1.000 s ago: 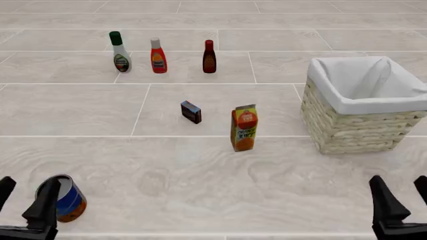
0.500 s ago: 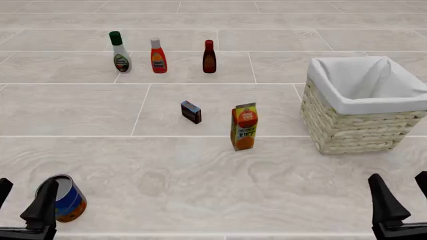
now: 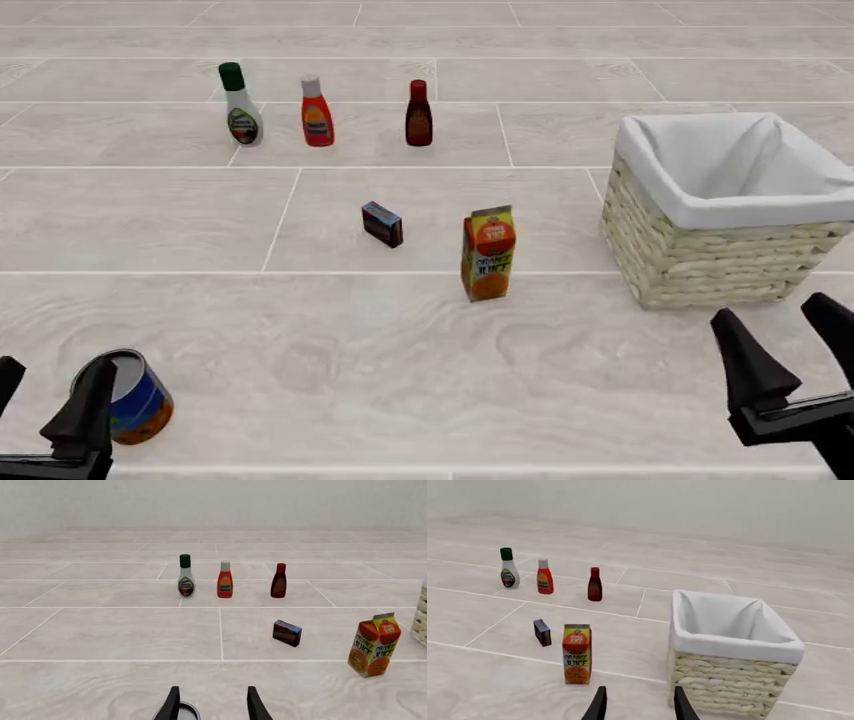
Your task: Pick the chocolate pudding and place it in the basket.
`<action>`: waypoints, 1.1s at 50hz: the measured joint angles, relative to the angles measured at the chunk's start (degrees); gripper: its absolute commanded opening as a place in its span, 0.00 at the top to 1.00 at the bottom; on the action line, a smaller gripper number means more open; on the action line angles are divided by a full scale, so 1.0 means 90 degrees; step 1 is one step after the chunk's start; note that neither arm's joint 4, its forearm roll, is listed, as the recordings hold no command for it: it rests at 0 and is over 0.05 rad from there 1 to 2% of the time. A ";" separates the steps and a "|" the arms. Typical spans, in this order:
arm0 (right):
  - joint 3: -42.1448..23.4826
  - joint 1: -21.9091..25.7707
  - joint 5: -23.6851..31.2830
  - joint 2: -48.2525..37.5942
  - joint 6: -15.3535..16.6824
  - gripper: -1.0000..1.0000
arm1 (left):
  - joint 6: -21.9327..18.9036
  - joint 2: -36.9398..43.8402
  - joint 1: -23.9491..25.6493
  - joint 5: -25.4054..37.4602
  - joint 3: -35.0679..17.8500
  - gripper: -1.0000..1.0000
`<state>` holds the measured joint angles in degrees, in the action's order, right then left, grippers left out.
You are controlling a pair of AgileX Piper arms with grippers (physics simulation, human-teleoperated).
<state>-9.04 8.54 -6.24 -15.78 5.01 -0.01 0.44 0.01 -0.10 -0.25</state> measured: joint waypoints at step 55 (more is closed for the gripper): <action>-0.1991 0.1616 -0.0770 -0.3215 -0.0140 0.00 | 0.0001 -0.0001 -0.0001 -0.0001 0.0001 0.00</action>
<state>-26.96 23.08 -13.17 -44.71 3.75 0.00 0.43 0.00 -0.11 -0.25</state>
